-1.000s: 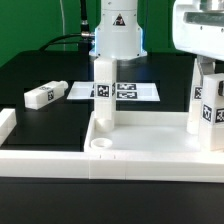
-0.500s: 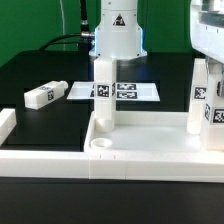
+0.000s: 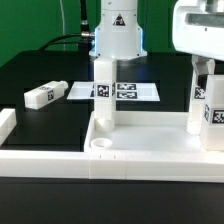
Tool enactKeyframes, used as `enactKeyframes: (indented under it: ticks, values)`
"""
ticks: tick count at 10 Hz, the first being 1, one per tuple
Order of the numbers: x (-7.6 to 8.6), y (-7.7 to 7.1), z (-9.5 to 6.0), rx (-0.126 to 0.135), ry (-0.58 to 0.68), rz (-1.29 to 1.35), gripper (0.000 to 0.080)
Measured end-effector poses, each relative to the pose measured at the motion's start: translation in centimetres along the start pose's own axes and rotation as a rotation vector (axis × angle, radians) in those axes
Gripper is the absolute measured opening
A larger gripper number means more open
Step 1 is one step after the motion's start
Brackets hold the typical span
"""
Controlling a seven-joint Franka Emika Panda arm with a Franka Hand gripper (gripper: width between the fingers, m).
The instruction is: Assemble desk
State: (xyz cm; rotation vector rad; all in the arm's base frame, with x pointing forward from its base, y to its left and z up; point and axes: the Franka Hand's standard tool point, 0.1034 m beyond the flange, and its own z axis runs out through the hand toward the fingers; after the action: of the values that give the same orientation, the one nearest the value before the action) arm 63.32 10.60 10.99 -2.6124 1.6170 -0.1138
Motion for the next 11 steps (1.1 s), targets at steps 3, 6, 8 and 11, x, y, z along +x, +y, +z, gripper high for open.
enactKeyframes:
  ticks: [3, 6, 8, 11]
  values:
    - [0.11, 0.04, 0.01, -0.001, 0.001, -0.22, 0.0649]
    - [0.05, -0.2, -0.18, -0.02, 0.025, -0.521, 0.0649]
    - [0.02, -0.34, -0.26, -0.02, 0.025, -0.666, 0.0649]
    - [0.31, -0.5, -0.18, -0.007, 0.046, -0.871, 0.0649]
